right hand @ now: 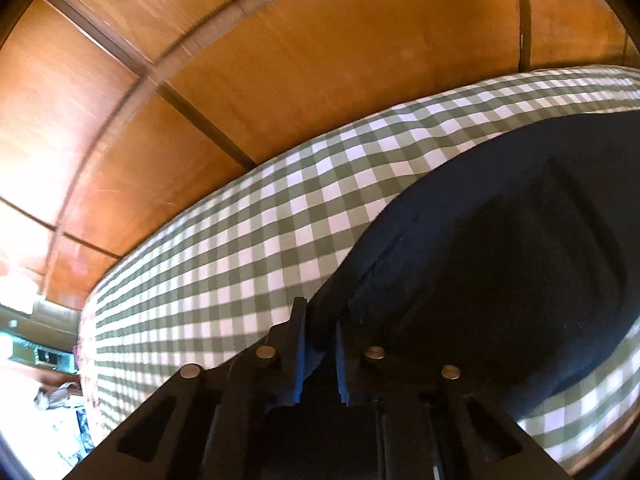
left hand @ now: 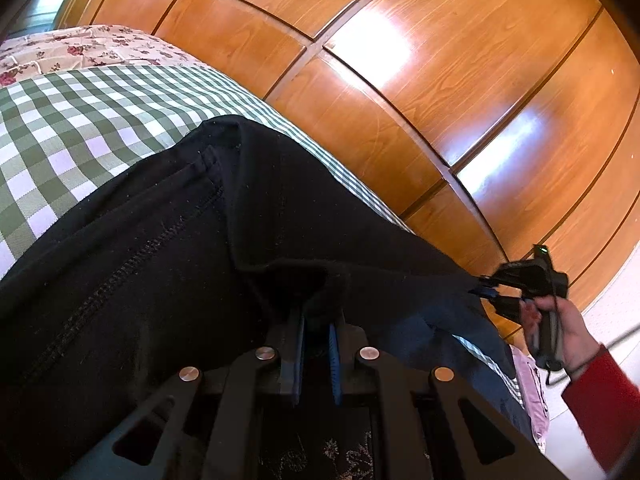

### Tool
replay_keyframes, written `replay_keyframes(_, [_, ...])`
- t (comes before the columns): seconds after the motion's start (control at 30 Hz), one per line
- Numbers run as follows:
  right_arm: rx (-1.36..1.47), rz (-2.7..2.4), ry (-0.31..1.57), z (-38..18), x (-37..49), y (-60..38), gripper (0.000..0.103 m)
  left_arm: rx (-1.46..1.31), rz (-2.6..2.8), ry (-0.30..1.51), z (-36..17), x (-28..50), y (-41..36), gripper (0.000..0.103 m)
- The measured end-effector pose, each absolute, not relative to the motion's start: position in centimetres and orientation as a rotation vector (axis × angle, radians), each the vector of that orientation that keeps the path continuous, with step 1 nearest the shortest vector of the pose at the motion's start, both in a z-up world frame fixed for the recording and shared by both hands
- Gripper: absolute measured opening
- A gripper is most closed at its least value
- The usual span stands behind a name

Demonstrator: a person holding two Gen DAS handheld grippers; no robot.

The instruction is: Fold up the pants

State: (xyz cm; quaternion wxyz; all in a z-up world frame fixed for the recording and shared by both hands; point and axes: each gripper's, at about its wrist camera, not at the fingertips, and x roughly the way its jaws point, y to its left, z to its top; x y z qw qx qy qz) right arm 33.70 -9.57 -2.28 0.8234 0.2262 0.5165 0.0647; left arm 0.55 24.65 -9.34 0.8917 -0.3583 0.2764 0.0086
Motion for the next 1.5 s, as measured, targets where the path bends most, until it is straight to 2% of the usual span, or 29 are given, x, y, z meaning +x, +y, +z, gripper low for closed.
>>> replay_keyframes(0.17, [0.521, 0.215, 1.014, 0.8, 28.7, -11.7, 0.011, -0.787, 0.004, 0.582, -7.9, 0.6, 26.0, 0.009])
replay_keyframes(0.43, [0.559, 0.326, 0.912, 3.5, 21.2, -13.7, 0.011, -0.831, -0.029, 0.383, -1.9, -2.3, 29.0, 0.009])
replay_keyframes(0.53, [0.548, 0.353, 0.858, 3.7, 18.3, -13.5, 0.011, -0.804, -0.02, 0.367, -1.0, -3.4, 29.2, 0.009])
replay_keyframes(0.8, [0.482, 0.377, 0.738, 2.8, 10.0, -12.0, 0.011, -0.885, 0.025, 0.43, -3.9, -6.5, 30.7, 0.009])
replay_keyframes(1.07, [0.404, 0.363, 0.791, -2.6, 4.8, -11.1, 0.011, -0.998, 0.053, 0.462, -7.4, -7.6, 31.5, 0.01])
replay_keyframes(1.13, [0.402, 0.353, 0.822, -4.5, 4.9, -11.3, 0.011, -1.015, 0.054, 0.461, -7.8, -7.7, 31.2, 0.023])
replay_keyframes(1.17, [0.408, 0.349, 0.838, -5.4, 5.1, -11.4, 0.011, -1.02, 0.057, 0.459, -7.9, -7.7, 31.2, 0.033])
replay_keyframes(1.23, [0.419, 0.349, 0.854, -6.5, 5.4, -11.5, 0.011, -1.026, 0.065, 0.456, -8.0, -7.8, 30.9, 0.039])
replay_keyframes(1.27, [0.424, 0.355, 0.845, -6.6, 5.3, -11.6, 0.011, -1.035, 0.06, 0.46, -8.0, -7.8, 30.8, 0.047])
replay_keyframes(1.33, [0.42, 0.366, 0.834, -6.5, 5.2, -11.7, 0.012, -1.089, 0.02, 0.457, -7.9, -8.3, 30.7, 0.079])
replay_keyframes(1.4, [0.449, 0.384, 0.831, -6.2, 4.9, -12.2, 0.012, -1.147, -0.003, 0.447, -7.9, -8.7, 30.6, 0.085])
replay_keyframes(1.5, [0.526, 0.383, 0.828, -6.4, 5.1, -13.2, 0.021, -1.199, -0.027, 0.482, -8.2, -8.7, 30.3, 0.085])
